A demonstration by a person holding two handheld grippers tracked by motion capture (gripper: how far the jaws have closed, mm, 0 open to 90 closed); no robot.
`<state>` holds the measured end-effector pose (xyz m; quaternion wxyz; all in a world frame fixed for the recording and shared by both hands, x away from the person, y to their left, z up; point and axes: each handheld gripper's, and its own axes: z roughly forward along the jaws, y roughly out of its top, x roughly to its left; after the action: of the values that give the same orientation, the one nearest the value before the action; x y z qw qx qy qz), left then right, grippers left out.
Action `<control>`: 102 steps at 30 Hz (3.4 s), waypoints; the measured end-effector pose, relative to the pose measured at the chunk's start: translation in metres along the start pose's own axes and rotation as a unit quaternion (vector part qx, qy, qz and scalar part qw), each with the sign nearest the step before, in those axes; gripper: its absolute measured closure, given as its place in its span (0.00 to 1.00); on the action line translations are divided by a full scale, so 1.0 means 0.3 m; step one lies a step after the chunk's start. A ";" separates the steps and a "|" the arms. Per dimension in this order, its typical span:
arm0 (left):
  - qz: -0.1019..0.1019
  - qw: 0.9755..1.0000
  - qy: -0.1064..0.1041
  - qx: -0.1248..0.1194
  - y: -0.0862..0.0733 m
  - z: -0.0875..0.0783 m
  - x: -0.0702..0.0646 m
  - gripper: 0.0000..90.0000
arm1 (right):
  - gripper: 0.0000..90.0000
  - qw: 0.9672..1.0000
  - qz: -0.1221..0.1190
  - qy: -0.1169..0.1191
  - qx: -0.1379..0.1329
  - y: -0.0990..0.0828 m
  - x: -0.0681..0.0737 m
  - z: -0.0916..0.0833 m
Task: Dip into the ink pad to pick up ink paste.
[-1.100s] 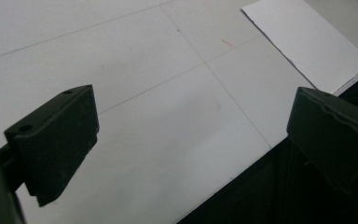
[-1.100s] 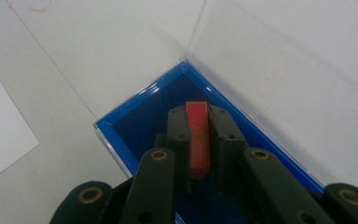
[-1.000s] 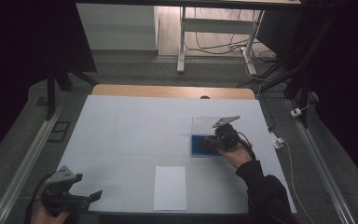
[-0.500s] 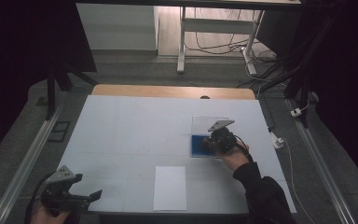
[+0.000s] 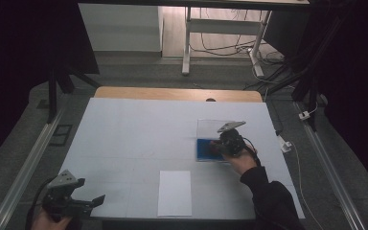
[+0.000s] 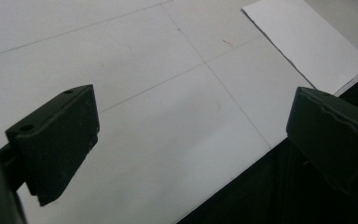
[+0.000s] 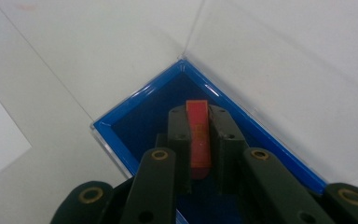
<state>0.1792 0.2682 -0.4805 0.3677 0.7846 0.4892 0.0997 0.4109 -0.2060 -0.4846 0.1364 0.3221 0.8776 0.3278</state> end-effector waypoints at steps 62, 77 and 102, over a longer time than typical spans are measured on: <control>-0.002 1.000 0.000 0.002 0.001 0.002 0.001 0.03 | 0.90 1.000 0.006 -0.025 0.007 -0.009 -0.020 -0.012; -0.001 1.000 -0.001 0.001 0.000 0.001 0.002 0.03 | 0.89 0.999 0.040 0.003 -0.006 -0.023 -0.055 -0.021; -0.001 1.000 0.000 -0.001 -0.001 -0.002 0.001 0.03 | 0.89 0.999 0.024 0.020 -0.031 -0.018 -0.038 -0.067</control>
<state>0.1788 0.2687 -0.4804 0.3687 0.7835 0.4901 0.0998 0.4077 -0.2263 -0.4728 0.1208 0.3325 0.8616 0.3639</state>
